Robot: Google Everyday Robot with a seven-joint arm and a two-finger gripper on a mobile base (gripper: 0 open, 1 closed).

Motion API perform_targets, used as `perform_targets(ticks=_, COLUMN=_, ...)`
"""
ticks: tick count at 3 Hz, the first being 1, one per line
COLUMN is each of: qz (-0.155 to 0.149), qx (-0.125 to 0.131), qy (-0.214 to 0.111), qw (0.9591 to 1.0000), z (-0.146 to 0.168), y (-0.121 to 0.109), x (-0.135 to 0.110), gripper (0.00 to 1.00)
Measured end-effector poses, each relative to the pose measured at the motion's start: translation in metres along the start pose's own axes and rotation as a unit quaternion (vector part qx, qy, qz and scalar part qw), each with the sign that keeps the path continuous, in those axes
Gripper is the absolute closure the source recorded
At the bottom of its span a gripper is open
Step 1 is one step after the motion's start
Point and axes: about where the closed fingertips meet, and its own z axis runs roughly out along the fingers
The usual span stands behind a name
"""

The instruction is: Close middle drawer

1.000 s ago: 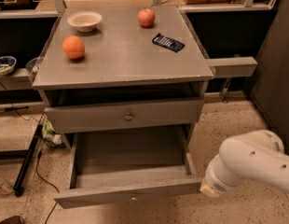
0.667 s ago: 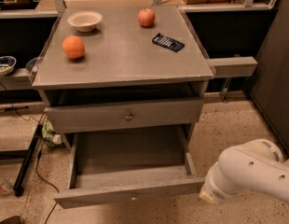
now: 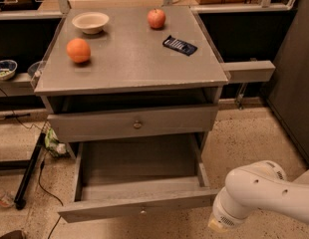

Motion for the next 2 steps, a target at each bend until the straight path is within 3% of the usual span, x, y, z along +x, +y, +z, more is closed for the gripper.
perform_targets(ticks=2, qz=0.009, qx=0.008, qy=-0.015, qw=0.9998, z=0.016, y=-0.002, x=-0.001, gripper=1.0)
